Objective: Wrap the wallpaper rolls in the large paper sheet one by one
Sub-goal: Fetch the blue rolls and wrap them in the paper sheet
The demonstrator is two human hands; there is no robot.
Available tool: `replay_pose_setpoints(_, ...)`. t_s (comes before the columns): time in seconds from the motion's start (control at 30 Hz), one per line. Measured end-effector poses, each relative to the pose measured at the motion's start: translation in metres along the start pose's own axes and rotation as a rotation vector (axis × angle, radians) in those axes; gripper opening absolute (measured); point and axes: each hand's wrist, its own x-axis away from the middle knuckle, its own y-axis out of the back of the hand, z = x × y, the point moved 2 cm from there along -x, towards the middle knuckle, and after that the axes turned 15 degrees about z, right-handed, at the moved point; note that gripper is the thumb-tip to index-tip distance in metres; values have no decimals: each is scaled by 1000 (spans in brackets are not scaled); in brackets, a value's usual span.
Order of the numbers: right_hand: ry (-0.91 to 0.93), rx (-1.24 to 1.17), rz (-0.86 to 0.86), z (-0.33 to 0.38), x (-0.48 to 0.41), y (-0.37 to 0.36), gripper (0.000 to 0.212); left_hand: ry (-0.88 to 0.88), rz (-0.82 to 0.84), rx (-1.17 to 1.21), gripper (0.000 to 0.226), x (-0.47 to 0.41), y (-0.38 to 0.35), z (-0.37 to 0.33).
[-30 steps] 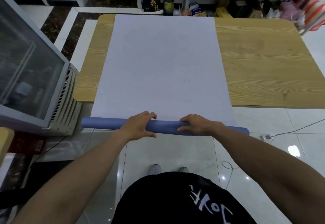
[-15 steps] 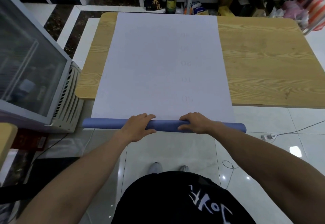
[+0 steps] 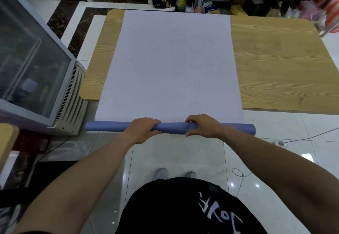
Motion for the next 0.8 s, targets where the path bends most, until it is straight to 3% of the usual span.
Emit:
replay_pose_setpoints(0.07,-9,10,26,1,-1,1,39,13,-5,-19,38,-1,0,0)
replay_pose_setpoints(0.23,-45,-40,104,0,-5,7,30,-17,-197,-68,51,1,2,-2)
replay_pose_setpoints(0.37,-79,18,162,0,-3,8,44,11,-113,-65,39,-2,2,-5)
replay_pose_setpoints(0.5,-45,138,-10,2,3,4,67,48,-59,-8,32,-4,3,-2)
replay_pose_setpoints(0.63,-57,83,12,-2,1,1,46,51,31,73,41,-5,4,0)
replay_pose_setpoints(0.73,-82,27,66,-6,-2,0,39,11,-20,30,56,-4,4,-2)
replay_pose_setpoints(0.8,-97,22,94,-9,-3,0,38,-16,-37,-36,54,-4,3,-3)
